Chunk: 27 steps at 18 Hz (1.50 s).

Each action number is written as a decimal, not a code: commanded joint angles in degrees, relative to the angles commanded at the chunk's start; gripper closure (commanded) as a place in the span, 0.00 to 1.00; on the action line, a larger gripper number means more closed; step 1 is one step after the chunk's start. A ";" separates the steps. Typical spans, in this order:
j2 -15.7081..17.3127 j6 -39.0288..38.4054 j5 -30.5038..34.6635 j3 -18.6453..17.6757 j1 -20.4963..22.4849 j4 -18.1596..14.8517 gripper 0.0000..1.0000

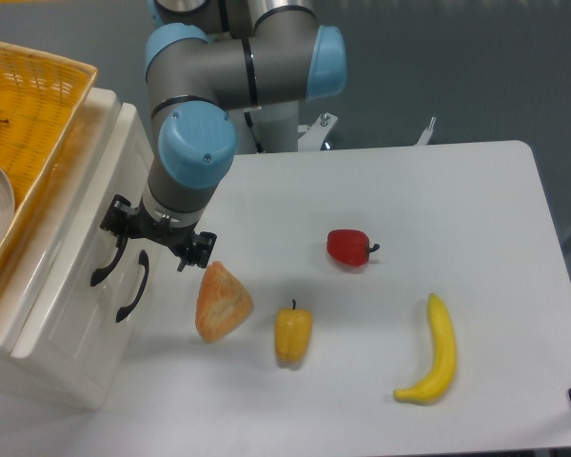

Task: Slide the top white drawer open
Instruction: 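Lower the gripper to the black handle of the upper drawer, then hook the gripper fingers into the upper drawer's black handle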

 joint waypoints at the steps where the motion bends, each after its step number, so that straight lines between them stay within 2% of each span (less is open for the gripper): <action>1: 0.09 0.26 0.00 -0.26 -0.09 0.00 0.05; 4: 0.09 0.26 0.00 -0.27 -0.44 0.00 0.08; 15: -0.61 -0.09 0.17 -0.62 -1.58 0.09 0.09; 27: -0.09 -0.18 0.18 -0.88 -1.84 0.00 0.25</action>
